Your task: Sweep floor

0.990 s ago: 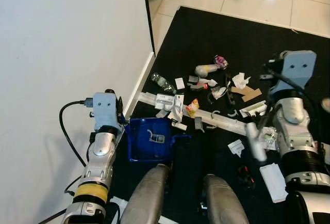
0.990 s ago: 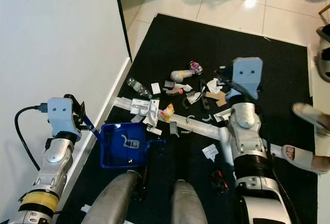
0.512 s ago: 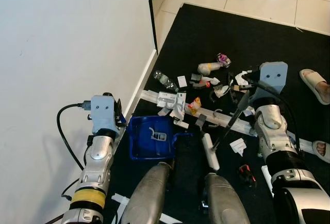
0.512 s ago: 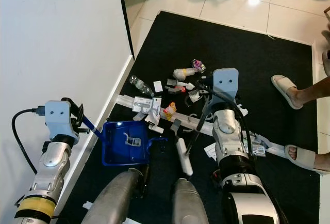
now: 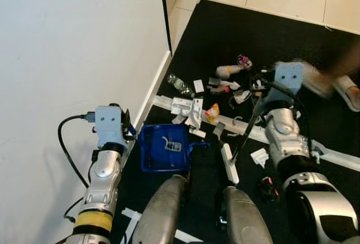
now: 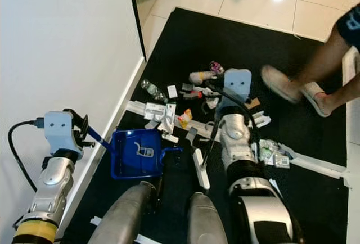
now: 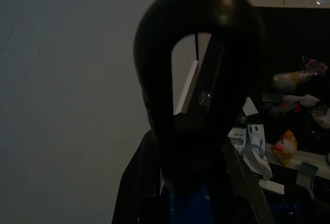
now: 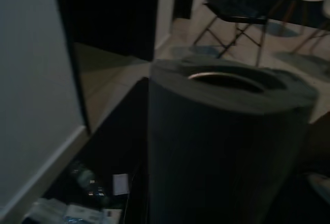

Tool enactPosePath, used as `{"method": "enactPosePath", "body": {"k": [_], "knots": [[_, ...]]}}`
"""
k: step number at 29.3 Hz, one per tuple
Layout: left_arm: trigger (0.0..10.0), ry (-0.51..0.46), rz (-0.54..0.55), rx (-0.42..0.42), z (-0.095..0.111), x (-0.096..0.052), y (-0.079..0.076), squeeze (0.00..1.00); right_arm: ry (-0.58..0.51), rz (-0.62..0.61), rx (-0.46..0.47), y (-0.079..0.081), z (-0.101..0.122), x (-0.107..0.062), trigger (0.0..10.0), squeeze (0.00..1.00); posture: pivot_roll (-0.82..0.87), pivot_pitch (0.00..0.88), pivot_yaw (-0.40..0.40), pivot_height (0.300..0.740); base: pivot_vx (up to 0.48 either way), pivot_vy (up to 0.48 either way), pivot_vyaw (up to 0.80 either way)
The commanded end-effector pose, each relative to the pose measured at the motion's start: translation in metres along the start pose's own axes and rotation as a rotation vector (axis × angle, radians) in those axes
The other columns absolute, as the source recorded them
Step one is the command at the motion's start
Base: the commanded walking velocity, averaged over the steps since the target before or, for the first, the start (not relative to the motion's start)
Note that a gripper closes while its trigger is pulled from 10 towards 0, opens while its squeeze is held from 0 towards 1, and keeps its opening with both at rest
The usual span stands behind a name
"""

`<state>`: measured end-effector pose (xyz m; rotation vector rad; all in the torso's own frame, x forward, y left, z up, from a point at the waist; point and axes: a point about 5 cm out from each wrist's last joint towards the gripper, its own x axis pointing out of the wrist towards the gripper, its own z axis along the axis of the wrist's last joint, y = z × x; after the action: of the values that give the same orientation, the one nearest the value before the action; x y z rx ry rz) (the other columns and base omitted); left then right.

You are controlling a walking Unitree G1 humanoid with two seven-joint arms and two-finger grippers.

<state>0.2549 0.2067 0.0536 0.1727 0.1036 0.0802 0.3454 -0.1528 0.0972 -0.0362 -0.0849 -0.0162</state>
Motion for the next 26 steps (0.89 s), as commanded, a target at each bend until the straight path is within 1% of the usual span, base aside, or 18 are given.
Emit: {"method": "enactPosePath", "body": {"k": [1,3,4,5,6,10,11,14,16,23,26], "knots": [[10.0,0.1,0.002,0.059,-0.019,-0.009,0.008,0.0,0.032,0.057,0.045,0.016,-0.008,-0.004,10.0,0.0,0.1,0.254,0.023,0.74,0.0,0.0,0.0],[10.0,0.1,0.002,0.058,-0.019,-0.01,0.008,0.0,0.03,0.062,0.05,0.018,-0.008,-0.004,10.0,0.0,0.1,0.254,0.023,0.74,0.0,0.0,0.0],[10.0,0.098,0.007,0.059,-0.018,-0.01,0.009,0.0,0.023,0.091,0.088,0.027,-0.005,-0.003,10.0,0.0,0.1,0.254,0.023,0.74,0.0,0.0,0.0],[10.0,0.098,0.007,0.059,-0.018,-0.01,0.009,0.0,0.023,0.091,0.088,0.027,-0.005,-0.003,10.0,0.0,0.1,0.254,0.023,0.74,0.0,0.0,0.0],[10.0,0.098,0.01,0.059,-0.017,-0.01,0.01,0.0,0.013,0.119,0.121,0.035,-0.003,-0.002,10.0,0.0,0.11,0.244,0.016,0.74,0.0,0.0,0.0],[10.0,0.099,0.018,0.06,-0.017,-0.01,0.011,0.0,-0.009,0.169,0.178,0.049,0.002,-0.001,10.0,0.0,0.11,0.235,0.014,0.74,0.0,0.0,0.0],[10.0,0.099,0.018,0.06,-0.017,-0.01,0.011,0.0,-0.009,0.169,0.178,0.049,0.002,-0.001,10.0,0.0,0.11,0.235,0.014,0.74,0.0,0.0,0.0],[10.0,0.099,0.02,0.06,-0.017,-0.009,0.012,0.0,-0.055,0.206,0.22,0.059,0.013,0.002,10.0,0.0,0.11,0.228,0.014,0.74,0.0,0.0,0.0],[10.0,0.098,0.021,0.06,-0.017,-0.009,0.012,0.0,-0.072,0.217,0.232,0.062,0.018,0.002,10.0,0.0,0.11,0.227,0.014,0.74,0.0,0.0,0.0],[10.0,0.097,0.017,0.056,-0.016,-0.006,0.007,0.0,-0.145,0.275,0.283,0.074,0.036,0.005,10.0,0.0,0.1,0.217,0.012,0.74,0.0,0.0,0.0],[10.0,0.095,0.014,0.053,-0.015,-0.005,0.006,0.0,-0.19,0.315,0.31,0.082,0.048,0.006,10.0,0.0,0.09,0.214,0.012,0.74,0.0,0.0,0.0]]}}
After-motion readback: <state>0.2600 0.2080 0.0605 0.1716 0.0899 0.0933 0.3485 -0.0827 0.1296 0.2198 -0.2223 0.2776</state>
